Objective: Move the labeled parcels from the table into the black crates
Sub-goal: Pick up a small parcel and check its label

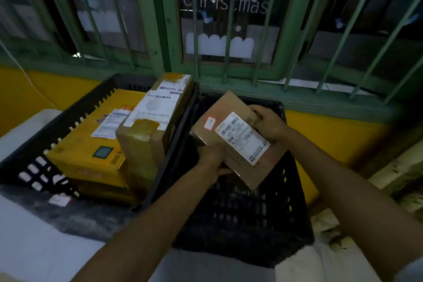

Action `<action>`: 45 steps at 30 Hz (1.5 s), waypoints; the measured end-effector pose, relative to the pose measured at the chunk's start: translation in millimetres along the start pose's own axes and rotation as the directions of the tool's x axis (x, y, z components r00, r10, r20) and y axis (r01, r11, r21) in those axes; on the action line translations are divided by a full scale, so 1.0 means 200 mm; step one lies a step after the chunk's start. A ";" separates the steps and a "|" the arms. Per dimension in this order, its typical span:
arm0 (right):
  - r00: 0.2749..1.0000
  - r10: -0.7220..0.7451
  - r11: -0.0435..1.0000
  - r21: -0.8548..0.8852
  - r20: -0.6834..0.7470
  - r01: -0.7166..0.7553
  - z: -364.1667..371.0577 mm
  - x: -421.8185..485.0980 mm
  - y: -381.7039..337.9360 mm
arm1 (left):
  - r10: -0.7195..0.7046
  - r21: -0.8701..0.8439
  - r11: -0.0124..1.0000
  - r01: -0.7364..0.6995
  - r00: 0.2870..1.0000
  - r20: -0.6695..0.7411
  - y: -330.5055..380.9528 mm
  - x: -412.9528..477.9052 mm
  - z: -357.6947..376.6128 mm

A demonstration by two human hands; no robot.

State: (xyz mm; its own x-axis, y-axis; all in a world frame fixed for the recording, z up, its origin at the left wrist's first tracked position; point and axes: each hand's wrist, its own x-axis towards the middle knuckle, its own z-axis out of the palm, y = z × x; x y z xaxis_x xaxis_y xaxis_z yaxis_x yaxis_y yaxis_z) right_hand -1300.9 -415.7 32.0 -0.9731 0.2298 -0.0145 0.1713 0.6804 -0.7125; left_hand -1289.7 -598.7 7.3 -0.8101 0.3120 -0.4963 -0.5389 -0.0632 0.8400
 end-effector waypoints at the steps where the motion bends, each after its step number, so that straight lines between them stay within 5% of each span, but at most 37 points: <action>1: 1.000 -0.008 1.000 -0.028 0.009 0.008 0.01 0.06 0.01 | -0.047 -0.047 0.998 0.047 0.999 0.003 0.00 0.05 0.02; 6: 0.988 -0.001 0.939 -0.340 0.154 0.054 0.10 0.36 0.03 | -0.208 -0.226 0.950 0.214 0.977 0.050 -0.08 0.28 0.14; 11: 0.992 -0.021 0.854 -0.513 0.126 0.083 0.21 0.53 0.16 | -0.283 -0.346 0.898 0.273 0.959 0.021 -0.13 0.51 0.27; 18: 0.924 0.304 0.832 -0.538 0.233 -0.138 0.38 0.42 0.59 | -0.328 -0.305 0.903 0.303 0.944 -0.035 -0.21 0.74 0.36; 26: 0.923 0.305 0.860 -0.484 0.233 -0.161 0.46 0.45 0.65 | -0.321 -0.165 0.934 0.317 0.947 0.006 -0.19 0.76 0.28; 31: 0.924 0.334 0.787 -0.595 0.187 -0.164 0.34 0.45 0.46 | -0.379 0.275 0.901 0.335 0.917 0.126 -0.17 0.59 0.16; 34: 0.977 0.213 0.910 -0.363 -0.012 -0.203 0.25 0.32 0.33 | -0.069 0.330 0.944 0.022 0.989 0.130 -0.09 0.53 0.14; 37: 0.939 0.212 0.977 0.023 -0.271 -0.214 0.15 0.11 0.25 | 0.139 0.359 0.915 -0.183 0.980 0.145 0.03 0.46 0.18; 41: 0.785 0.368 0.902 0.396 -0.499 -0.171 -0.01 -0.24 0.20 | 0.178 0.220 0.940 -0.260 0.925 0.336 0.11 0.28 0.39; 45: 0.608 0.593 0.740 0.656 -0.528 -0.152 -0.12 -0.75 0.21 | 0.138 0.195 0.934 -0.301 0.804 0.579 0.03 0.00 0.68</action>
State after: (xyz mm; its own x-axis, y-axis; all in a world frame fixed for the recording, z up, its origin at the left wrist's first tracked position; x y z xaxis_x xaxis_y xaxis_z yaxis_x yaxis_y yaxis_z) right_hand -1144.1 -404.2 20.6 -0.4088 0.9106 -0.0611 0.1739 0.0119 -0.9847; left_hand -1261.5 -470.9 41.3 -0.5922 0.7906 -0.1556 -0.2145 0.0315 0.9762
